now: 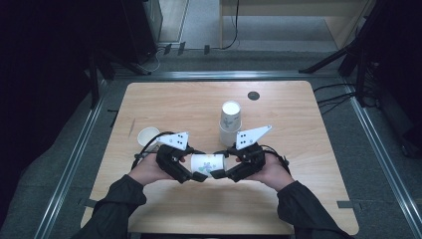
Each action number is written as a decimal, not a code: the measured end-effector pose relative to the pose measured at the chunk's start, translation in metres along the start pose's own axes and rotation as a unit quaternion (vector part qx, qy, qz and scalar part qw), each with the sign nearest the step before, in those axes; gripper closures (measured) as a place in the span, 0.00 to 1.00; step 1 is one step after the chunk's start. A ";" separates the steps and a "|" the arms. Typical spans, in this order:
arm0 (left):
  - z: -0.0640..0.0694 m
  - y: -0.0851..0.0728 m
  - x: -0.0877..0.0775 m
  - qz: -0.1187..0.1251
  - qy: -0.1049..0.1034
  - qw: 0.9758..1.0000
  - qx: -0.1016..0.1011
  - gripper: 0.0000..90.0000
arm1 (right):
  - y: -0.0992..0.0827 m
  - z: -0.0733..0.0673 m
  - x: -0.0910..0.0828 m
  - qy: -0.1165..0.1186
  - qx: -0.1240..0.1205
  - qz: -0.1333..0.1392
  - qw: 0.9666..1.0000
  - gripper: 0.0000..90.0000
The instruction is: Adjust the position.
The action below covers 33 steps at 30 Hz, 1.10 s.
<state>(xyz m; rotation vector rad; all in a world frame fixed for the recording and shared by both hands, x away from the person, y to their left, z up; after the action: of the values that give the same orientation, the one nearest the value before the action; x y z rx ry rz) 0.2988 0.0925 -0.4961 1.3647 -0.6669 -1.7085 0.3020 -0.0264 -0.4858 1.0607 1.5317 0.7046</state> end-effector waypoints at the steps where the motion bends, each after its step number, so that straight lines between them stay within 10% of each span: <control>1: 0.000 0.000 0.000 0.001 -0.001 1.000 0.000 0.27 | 0.000 0.000 0.000 0.000 0.001 0.000 1.000 0.38; 19: -0.004 0.004 -0.018 0.002 0.010 1.000 -0.014 0.27 | -0.006 0.002 0.000 -0.023 -0.017 -0.018 0.999 0.32; 33: -0.005 0.013 -0.035 -0.068 0.040 0.997 -0.002 0.27 | -0.017 0.011 -0.002 -0.052 -0.015 -0.041 0.998 0.31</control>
<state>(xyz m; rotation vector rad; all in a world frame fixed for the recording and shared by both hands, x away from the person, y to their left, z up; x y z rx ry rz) 0.3090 0.1160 -0.4690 1.4963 -0.5360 -1.7496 0.3082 -0.0362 -0.5019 0.9909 1.4634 0.6041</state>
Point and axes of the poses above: each handheld gripper's, and its own axes: x roughly forward along the jaws, y roughly out of its top, z roughly to its right, the point moved 8 cm from there along x, roughly forward along the jaws, and after that the axes turned 3 degrees about -y, right-handed, at the moved point
